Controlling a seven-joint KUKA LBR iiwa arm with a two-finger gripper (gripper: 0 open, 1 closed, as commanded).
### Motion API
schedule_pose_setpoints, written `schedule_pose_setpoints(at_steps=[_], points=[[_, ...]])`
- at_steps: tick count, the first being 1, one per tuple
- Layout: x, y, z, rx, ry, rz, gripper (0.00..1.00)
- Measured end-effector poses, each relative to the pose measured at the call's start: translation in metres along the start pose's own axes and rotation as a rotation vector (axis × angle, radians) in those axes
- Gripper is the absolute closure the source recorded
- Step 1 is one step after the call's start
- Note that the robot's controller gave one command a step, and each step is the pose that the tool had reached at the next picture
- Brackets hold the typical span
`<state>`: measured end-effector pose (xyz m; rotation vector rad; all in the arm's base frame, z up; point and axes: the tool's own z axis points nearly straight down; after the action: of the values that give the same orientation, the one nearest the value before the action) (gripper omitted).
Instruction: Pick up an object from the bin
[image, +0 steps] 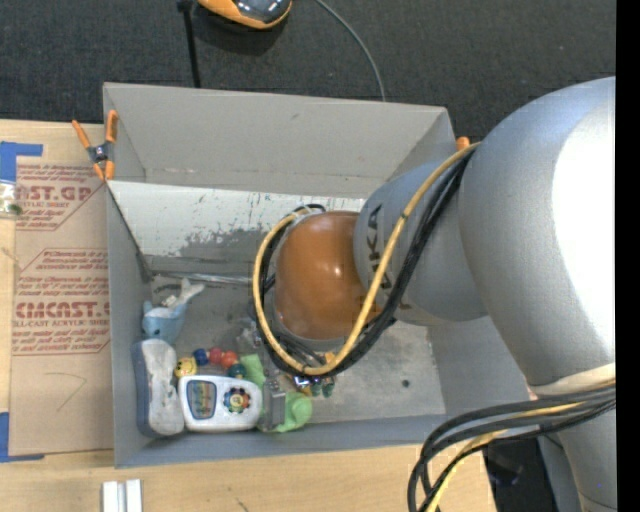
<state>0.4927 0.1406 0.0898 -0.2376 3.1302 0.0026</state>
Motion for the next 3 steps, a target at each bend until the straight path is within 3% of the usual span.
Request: schedule_pose_setpoints(at_steps=[1, 3], points=[[-0.0014, 0.0218, 0.0193, -0.001, -0.002, -0.127, 1.0], [-0.0024, 0.0256, 0.0182, 0.003, -0.001, -0.152, 1.0]])
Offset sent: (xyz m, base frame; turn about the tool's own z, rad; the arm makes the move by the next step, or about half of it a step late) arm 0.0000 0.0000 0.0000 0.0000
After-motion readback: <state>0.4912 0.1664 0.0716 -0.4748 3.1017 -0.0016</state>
